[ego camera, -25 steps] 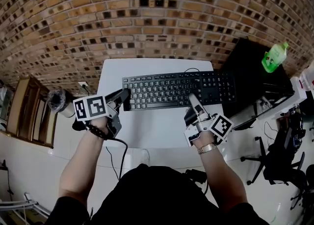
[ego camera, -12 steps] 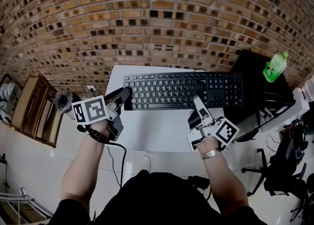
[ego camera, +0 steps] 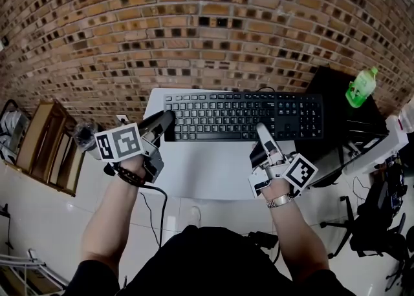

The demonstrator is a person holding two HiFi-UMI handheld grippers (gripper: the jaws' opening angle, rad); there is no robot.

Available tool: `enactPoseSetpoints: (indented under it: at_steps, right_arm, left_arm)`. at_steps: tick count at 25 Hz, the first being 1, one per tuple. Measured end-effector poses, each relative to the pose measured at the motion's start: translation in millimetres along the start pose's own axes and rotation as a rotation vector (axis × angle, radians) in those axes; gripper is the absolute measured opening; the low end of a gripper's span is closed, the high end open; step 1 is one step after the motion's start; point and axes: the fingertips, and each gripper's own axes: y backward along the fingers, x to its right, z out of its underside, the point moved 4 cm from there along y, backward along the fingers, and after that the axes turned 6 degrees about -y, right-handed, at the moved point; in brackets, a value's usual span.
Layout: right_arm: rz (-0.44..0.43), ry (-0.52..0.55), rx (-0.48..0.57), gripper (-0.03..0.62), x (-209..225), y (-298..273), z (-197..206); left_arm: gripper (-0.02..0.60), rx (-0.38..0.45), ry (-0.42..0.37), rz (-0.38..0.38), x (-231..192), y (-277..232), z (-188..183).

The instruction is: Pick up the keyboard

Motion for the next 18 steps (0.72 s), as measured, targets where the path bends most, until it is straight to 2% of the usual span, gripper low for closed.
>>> enactPoseSetpoints:
  at_steps: [18]
  right_arm:
    - [-0.023,0.021,-0.007,0.089,-13,-1,7]
  left_arm:
    - [0.103,0.024,-0.009,-0.004,1,14,-4]
